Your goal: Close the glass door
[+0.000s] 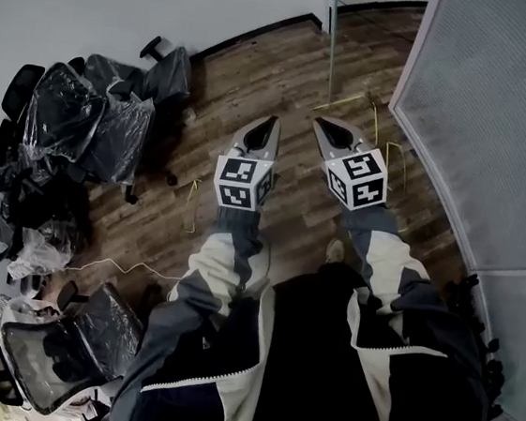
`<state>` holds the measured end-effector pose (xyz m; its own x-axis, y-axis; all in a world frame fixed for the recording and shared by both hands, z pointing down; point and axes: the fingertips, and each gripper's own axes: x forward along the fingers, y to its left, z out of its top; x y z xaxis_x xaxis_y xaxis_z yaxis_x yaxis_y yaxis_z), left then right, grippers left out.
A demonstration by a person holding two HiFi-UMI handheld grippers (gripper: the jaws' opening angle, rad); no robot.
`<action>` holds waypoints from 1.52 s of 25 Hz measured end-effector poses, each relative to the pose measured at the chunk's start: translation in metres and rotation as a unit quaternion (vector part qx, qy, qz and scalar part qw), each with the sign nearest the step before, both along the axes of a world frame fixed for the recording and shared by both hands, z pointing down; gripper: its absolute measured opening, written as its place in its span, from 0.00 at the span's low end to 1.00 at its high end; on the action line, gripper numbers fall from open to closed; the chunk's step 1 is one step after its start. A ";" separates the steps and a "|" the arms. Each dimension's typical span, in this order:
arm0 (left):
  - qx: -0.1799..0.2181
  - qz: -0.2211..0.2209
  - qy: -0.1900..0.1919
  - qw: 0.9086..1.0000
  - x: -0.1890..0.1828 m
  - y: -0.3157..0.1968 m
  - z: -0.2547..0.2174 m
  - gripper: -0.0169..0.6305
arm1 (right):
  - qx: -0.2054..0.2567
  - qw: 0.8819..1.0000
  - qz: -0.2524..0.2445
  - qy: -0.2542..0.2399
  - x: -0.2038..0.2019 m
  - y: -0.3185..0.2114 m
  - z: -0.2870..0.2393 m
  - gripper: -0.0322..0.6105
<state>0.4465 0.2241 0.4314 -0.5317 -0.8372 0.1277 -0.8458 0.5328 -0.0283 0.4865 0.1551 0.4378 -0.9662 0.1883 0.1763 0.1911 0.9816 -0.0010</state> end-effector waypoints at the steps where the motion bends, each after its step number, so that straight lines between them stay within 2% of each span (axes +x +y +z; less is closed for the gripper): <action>1: -0.001 -0.006 -0.001 1.000 -0.008 -0.008 -0.002 0.05 | 0.000 1.000 -0.008 0.000 -0.009 -0.007 -0.001 0.06; 7: -0.001 -0.035 -0.006 0.999 -0.051 -0.060 -0.006 0.05 | 0.005 0.999 -0.043 -0.002 -0.055 -0.057 -0.008 0.06; 13: -0.001 -0.056 0.001 0.998 -0.081 -0.101 0.001 0.05 | 0.007 0.998 -0.068 0.014 -0.090 -0.100 0.007 0.06; 19: -0.001 -0.074 0.010 0.997 -0.117 -0.107 0.004 0.05 | 0.012 0.996 -0.086 0.015 -0.129 -0.107 0.007 0.06; 23: 0.023 -0.081 0.019 0.996 -0.158 -0.101 0.004 0.05 | 0.017 0.996 -0.089 0.020 -0.166 -0.101 0.013 0.06; 38: 0.051 -0.001 0.020 0.998 -0.344 -0.101 -0.009 0.05 | 0.043 0.999 -0.015 0.017 -0.342 -0.093 -0.003 0.06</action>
<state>0.1027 0.1228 0.4224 -0.5299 -0.8457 0.0628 -0.8438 0.5332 0.0612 0.1446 0.0619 0.4347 -0.9537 0.1998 0.2249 0.2215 0.9722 0.0758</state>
